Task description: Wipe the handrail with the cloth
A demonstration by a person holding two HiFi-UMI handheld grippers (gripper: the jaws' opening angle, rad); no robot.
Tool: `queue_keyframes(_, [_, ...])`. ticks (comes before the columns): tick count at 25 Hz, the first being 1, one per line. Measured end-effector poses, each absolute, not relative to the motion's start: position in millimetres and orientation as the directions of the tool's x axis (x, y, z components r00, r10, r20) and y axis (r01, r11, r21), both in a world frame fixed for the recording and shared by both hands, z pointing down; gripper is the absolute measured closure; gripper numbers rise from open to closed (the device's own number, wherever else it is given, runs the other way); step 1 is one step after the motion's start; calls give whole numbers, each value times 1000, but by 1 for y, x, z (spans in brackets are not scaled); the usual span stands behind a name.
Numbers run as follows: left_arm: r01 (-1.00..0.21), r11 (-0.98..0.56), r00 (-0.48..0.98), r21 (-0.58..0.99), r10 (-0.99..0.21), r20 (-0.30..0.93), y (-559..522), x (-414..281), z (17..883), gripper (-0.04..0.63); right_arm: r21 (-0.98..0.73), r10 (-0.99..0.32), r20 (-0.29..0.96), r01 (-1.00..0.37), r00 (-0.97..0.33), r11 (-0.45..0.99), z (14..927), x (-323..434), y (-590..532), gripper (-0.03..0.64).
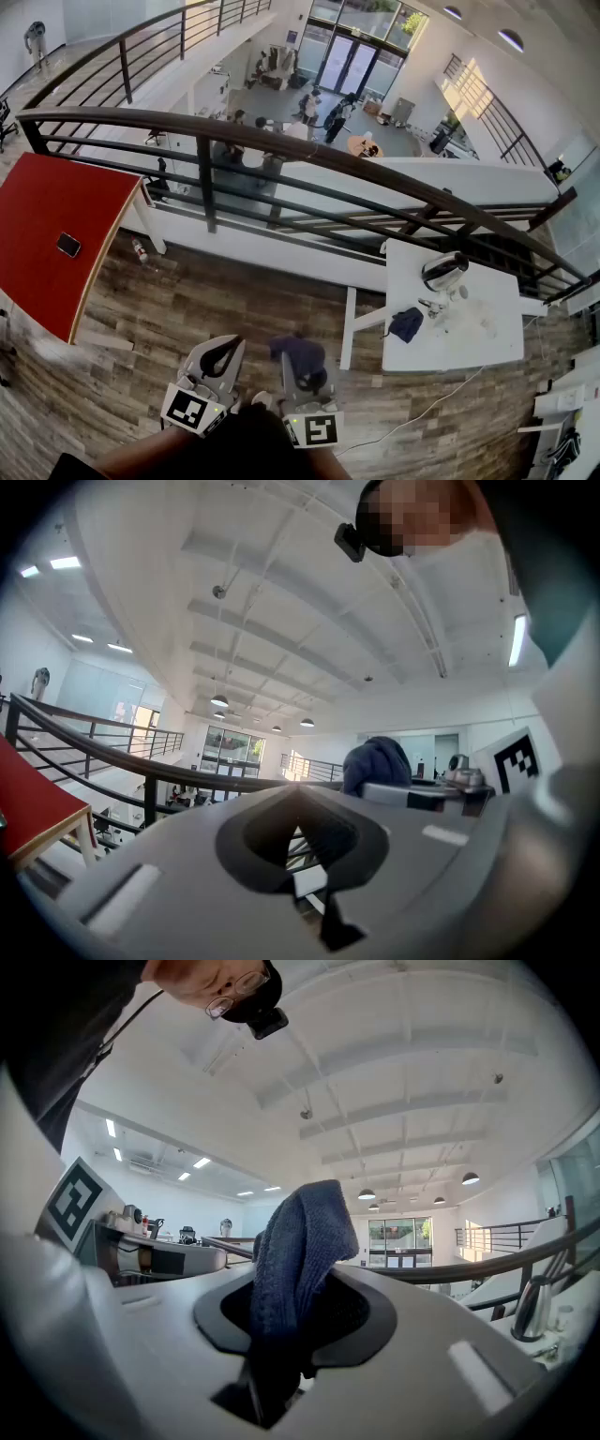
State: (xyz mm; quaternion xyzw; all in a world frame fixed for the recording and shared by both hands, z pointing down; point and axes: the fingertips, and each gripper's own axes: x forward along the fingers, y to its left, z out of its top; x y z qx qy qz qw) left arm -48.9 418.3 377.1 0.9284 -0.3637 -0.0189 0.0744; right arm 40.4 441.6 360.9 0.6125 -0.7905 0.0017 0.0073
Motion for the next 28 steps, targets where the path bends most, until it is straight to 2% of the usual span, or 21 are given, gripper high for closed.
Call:
queue_keyframes(7, [-686, -715, 720, 135, -694, -18, 413, -32, 371, 597, 4, -961, 20, -961, -276, 277, 368, 60, 433, 497])
queue_keyframes(18, [-794, -594, 602, 128, -798, 31, 408, -34, 389, 597, -50, -940, 57, -942, -335, 333, 396, 92, 419, 492])
queue_keyframes(28, [-791, -599, 606, 125, -795, 21, 330, -31, 403, 597, -57, -946, 34, -946, -321, 319, 395, 98, 342, 491])
